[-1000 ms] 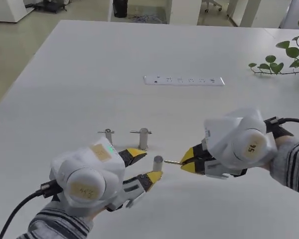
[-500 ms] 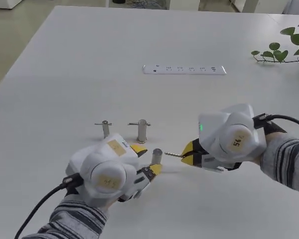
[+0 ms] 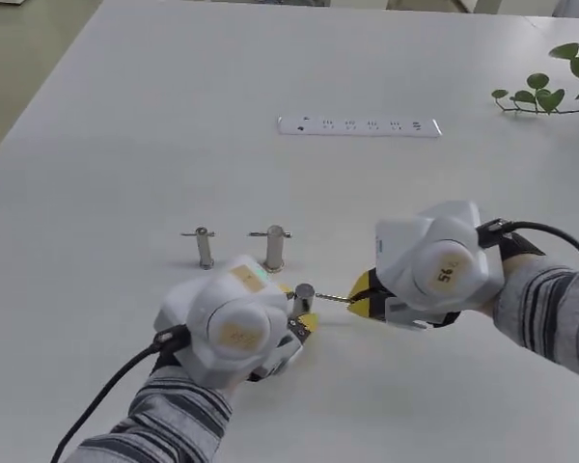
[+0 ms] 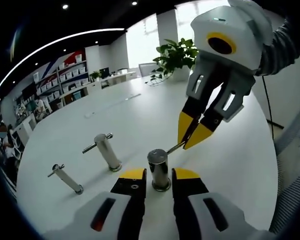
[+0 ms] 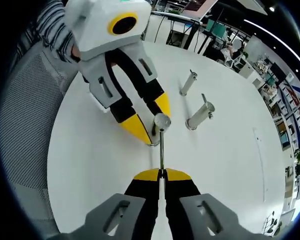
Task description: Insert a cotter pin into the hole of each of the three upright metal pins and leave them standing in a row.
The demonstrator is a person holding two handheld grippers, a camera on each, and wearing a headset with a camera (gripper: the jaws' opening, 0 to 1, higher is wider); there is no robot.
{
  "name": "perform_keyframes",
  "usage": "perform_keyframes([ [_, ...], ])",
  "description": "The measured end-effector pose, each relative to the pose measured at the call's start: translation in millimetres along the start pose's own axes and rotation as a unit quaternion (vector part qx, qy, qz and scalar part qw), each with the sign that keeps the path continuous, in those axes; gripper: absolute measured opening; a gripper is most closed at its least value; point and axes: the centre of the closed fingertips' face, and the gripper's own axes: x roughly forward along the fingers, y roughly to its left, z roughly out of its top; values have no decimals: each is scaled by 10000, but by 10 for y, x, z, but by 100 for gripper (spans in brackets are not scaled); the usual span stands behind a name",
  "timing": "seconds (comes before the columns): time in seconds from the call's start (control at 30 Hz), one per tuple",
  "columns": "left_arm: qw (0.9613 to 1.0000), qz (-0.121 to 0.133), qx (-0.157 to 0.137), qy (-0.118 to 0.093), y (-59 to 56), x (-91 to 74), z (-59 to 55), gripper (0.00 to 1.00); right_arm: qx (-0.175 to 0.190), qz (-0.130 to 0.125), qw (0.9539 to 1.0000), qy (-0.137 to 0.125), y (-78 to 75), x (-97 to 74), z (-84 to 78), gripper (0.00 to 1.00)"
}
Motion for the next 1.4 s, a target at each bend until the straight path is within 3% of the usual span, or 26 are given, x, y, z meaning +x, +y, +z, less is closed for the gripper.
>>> perform_keyframes([
  [0.17,9999,-12,-57,123,-6,28,-70,14,-34,23,10000,17,17,10,9,0],
  [0.57,9997,26,-169,178,-11,74,-119,10,-5,-12,10000,31,-7,14,34,0],
  [0.93,9993,114,-346,116,-5,88,-136,10,-189,-30,9997,163,3,-22,70,0],
  [1.4,9987,140,-498,31,2,102,-142,9,-276,-50,9996,50,-22,-63,142,0],
])
